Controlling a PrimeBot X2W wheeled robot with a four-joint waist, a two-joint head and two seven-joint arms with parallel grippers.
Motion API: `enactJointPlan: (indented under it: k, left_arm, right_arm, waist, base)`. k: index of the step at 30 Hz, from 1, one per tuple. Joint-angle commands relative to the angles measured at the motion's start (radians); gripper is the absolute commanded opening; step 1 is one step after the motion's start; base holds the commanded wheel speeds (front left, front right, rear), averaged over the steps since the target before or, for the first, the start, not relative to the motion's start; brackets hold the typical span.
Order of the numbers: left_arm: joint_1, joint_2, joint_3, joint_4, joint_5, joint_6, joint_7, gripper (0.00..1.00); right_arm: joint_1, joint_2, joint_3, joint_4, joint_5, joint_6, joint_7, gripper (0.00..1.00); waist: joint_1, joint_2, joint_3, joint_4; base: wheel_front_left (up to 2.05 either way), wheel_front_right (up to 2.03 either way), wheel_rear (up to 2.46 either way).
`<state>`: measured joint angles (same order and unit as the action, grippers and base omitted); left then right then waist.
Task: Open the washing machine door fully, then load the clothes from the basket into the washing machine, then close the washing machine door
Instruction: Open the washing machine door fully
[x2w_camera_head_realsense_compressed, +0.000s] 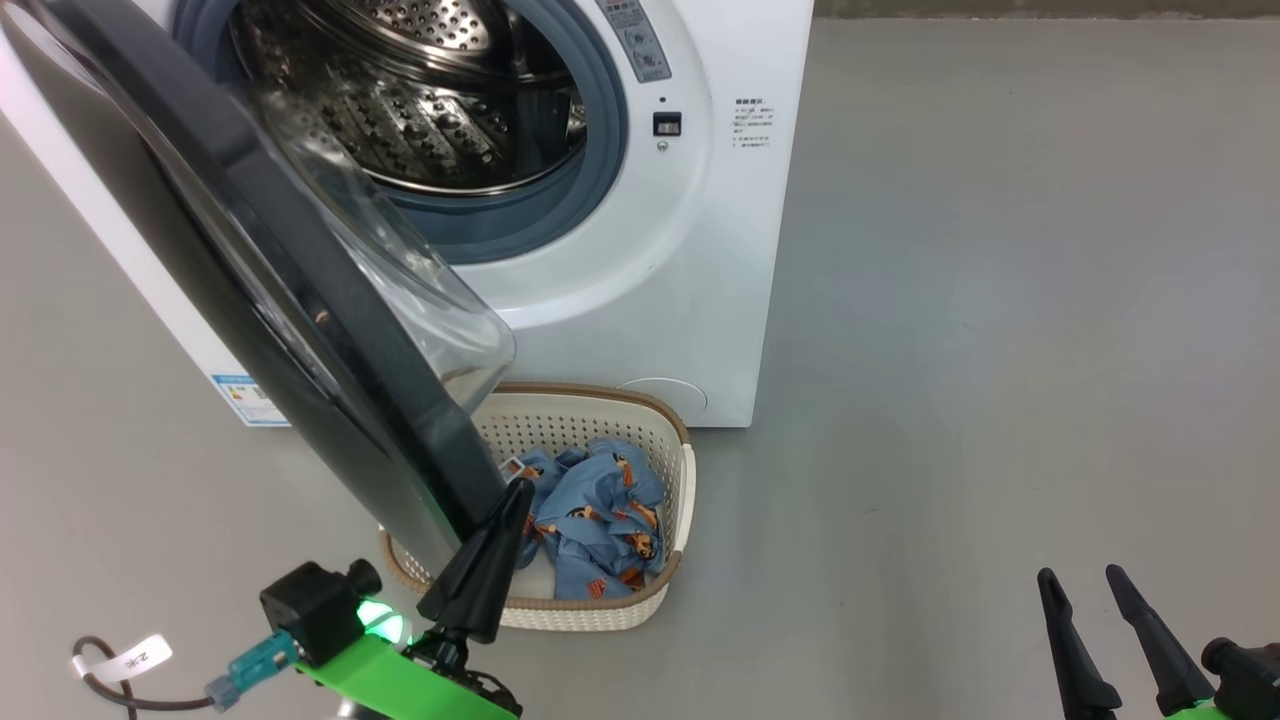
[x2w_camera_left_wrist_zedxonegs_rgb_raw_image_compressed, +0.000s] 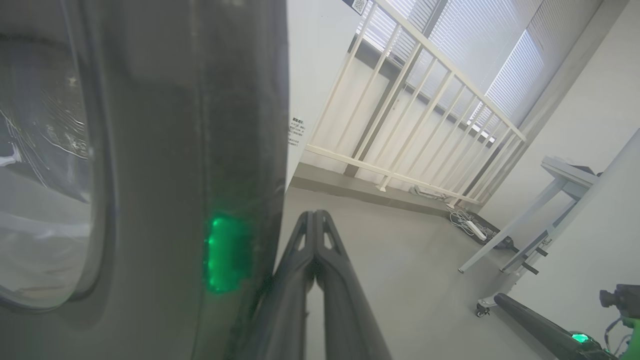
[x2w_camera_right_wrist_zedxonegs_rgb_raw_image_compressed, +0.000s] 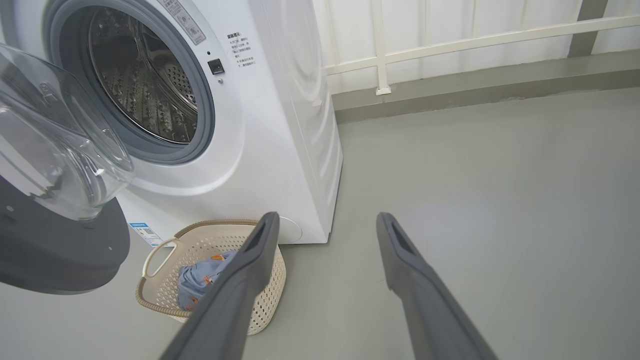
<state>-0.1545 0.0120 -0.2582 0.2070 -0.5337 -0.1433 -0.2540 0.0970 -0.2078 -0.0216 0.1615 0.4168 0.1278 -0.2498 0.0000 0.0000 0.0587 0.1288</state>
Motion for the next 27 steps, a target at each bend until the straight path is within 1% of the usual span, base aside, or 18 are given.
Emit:
enactJointPlan:
  k: [1,12,27]
  left_arm:
    - [-0.04,0.038,0.093,-0.002,-0.011,0.013,-0.008,0.0]
    - [-0.017,0.038,0.117,-0.014,0.009,0.013,-0.008,0.0]
    - [0.027,0.038,0.119,-0.049,0.035,0.013,-0.008,0.0]
  right_arm:
    - [-0.027,-0.013,0.012,-0.026,0.004,0.003,-0.012,1.0]
    - [-0.029,-0.01,0.01,-0.029,0.001,0.003,-0.012,1.0]
    - [-0.02,-0.007,0.011,-0.028,0.003,0.003,-0.012,1.0]
  waist:
    - [0.0,0.0,-0.002,0.002]
    - [0.0,0.0,-0.004,0.02]
    - [0.0,0.0,-0.019,0.041]
  base:
    - [0.0,0.0,0.0]
    - [0.0,0.0,0.0]
    - [0.0,0.0,0.0]
